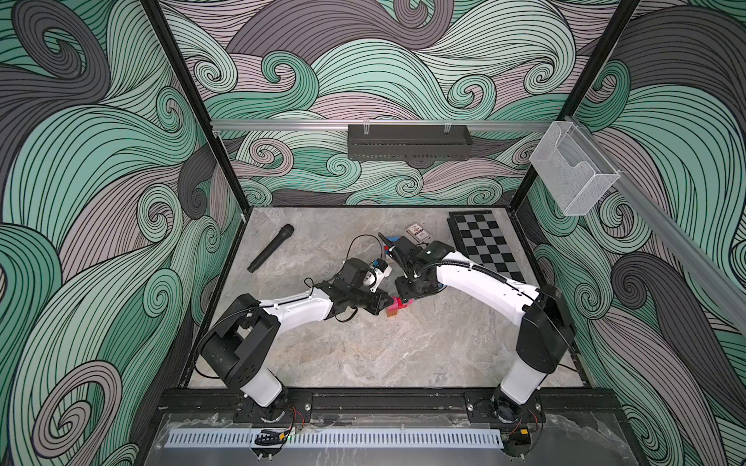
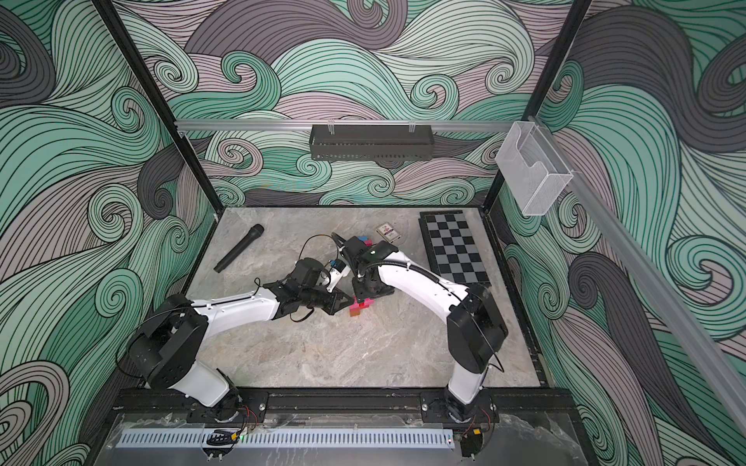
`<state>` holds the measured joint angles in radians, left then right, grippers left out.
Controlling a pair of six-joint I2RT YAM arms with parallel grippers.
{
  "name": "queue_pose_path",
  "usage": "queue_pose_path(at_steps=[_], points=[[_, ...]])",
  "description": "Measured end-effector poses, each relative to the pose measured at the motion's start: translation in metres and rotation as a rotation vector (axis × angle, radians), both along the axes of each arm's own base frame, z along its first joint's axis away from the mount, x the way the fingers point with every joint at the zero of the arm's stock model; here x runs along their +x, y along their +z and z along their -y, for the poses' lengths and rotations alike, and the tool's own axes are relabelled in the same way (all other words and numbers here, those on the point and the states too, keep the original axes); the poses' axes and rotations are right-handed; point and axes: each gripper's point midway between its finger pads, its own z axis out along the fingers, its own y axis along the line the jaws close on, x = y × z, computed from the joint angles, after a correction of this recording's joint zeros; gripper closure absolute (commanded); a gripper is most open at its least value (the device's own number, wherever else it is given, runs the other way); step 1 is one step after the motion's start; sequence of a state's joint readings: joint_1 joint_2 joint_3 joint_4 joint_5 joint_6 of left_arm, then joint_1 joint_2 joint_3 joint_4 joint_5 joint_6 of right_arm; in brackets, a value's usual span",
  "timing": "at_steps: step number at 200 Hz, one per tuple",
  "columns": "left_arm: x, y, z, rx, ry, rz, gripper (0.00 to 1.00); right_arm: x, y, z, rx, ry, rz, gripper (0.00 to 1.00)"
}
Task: Assemble the letter p with lego
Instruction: Assemble the lego brick with the lego brick, then pick up the lego brick from the center of the board.
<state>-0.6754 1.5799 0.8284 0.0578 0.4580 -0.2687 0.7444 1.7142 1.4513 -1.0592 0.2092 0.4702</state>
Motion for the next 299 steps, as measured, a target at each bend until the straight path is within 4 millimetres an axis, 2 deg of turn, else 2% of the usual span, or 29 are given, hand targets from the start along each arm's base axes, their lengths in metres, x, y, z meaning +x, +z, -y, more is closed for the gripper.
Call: queue_pose_path(at_steps=[50, 87, 133, 139, 155, 176, 202, 237, 282, 299], points=[[-0.001, 0.002, -0.001, 0.044, -0.005, -0.013, 0.99, -0.008, 0.015, 0.018, 0.02, -0.008, 0.028, 0.34], [0.0, 0.009, 0.0, 0.076, -0.015, -0.012, 0.79, -0.01, 0.019, 0.033, 0.023, -0.028, 0.04, 0.34], [0.011, 0.046, 0.015, 0.036, -0.048, 0.085, 0.6, -0.011, 0.024, 0.041, 0.022, -0.021, 0.055, 0.34], [0.011, 0.05, 0.015, 0.032, -0.058, 0.102, 0.54, -0.011, 0.024, 0.042, 0.022, -0.017, 0.057, 0.34], [0.007, 0.061, 0.013, 0.019, -0.09, 0.169, 0.39, -0.012, 0.027, 0.045, 0.023, -0.009, 0.063, 0.33], [-0.006, 0.067, 0.0, 0.012, -0.119, 0.28, 0.29, -0.011, 0.034, 0.055, 0.033, -0.002, 0.09, 0.31], [-0.022, 0.055, -0.02, 0.027, -0.146, 0.39, 0.22, -0.012, 0.05, 0.067, 0.064, 0.018, 0.153, 0.25], [-0.033, 0.013, -0.027, 0.057, -0.212, 0.446, 0.21, -0.019, 0.069, 0.074, 0.114, 0.065, 0.234, 0.2], [-0.02, -0.033, -0.013, 0.091, -0.253, 0.453, 0.21, -0.031, 0.079, 0.079, 0.15, 0.105, 0.288, 0.17], [-0.013, -0.043, -0.012, 0.103, -0.244, 0.467, 0.21, -0.035, 0.082, 0.082, 0.161, 0.112, 0.308, 0.16]])
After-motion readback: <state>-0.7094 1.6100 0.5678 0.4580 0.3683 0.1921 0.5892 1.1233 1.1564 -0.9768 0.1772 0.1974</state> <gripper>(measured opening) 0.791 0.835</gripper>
